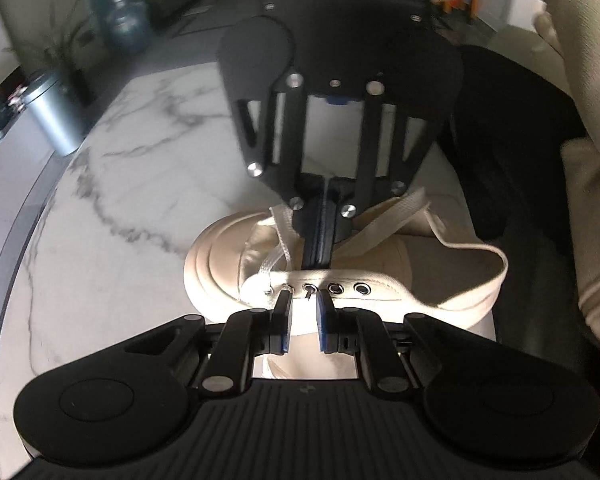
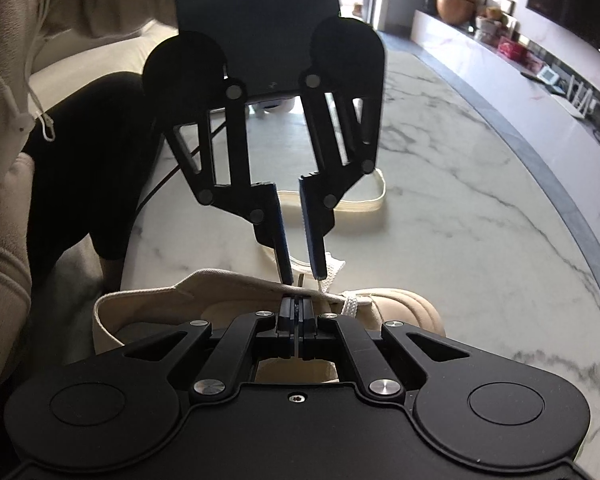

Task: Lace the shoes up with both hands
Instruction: 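Insert the lace tip into an eyelet with the right tool while the left tool holds the eyelet edge, then grasp the emerging lace tip with the left tool while the right tool releases it, then pull the white lace through the eyelet with the left tool, away from the shoe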

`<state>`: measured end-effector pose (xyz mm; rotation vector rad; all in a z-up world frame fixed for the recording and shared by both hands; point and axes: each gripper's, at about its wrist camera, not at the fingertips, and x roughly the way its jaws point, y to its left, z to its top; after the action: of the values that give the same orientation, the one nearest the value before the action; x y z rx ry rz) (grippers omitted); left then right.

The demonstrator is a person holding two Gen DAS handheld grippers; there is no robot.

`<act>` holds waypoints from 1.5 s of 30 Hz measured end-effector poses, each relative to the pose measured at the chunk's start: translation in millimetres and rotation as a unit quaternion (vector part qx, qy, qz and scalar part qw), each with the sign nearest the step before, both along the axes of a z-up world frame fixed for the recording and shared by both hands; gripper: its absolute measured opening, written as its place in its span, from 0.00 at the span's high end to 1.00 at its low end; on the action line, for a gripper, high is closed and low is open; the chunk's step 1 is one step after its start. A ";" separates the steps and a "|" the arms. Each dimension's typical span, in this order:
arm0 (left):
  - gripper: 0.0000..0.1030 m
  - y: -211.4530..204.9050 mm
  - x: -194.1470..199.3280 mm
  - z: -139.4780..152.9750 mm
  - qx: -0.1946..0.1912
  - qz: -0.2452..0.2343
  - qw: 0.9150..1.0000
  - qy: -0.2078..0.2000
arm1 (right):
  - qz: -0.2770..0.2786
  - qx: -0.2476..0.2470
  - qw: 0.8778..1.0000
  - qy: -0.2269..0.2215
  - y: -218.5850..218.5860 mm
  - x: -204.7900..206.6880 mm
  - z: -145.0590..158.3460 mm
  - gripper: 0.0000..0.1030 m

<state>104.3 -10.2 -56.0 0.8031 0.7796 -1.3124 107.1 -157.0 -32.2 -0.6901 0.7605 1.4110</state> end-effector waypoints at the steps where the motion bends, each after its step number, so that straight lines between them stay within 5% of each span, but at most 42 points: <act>1: 0.93 -0.9 0.1 -0.6 0.001 -0.009 1.000 0.000 | -0.001 0.000 1.000 0.001 0.0 0.8 -0.1 1.00; 9: 0.98 -2.9 2.2 -4.4 0.001 -0.023 1.000 0.003 | -0.008 0.004 1.000 0.007 -3.6 3.3 0.5 1.00; 17: 0.98 2.1 -3.4 0.4 0.008 0.041 0.999 -0.005 | -0.043 0.004 0.999 0.007 -9.7 -2.3 11.5 0.97; 19: 0.97 3.1 -4.6 1.9 0.010 0.059 0.998 -0.006 | -0.063 0.006 0.998 0.009 -14.1 -4.4 15.8 0.92; 21: 0.98 3.8 -5.2 4.3 0.016 0.082 0.997 -0.003 | -0.099 0.005 0.995 0.014 -22.3 -8.1 21.5 0.74; 28: 0.98 18.6 -12.6 27.8 0.030 0.172 0.984 -0.016 | -0.196 0.006 0.980 0.024 -53.3 -28.0 34.8 0.72; 45: 0.98 74.4 -60.0 106.1 0.126 0.281 0.945 -0.111 | -0.306 -0.026 0.948 0.079 -51.2 -74.1 21.1 0.72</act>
<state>44.2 64.3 50.1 0.8325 0.9190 -0.6091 32.9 -208.2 -11.1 -0.3319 1.0338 0.8823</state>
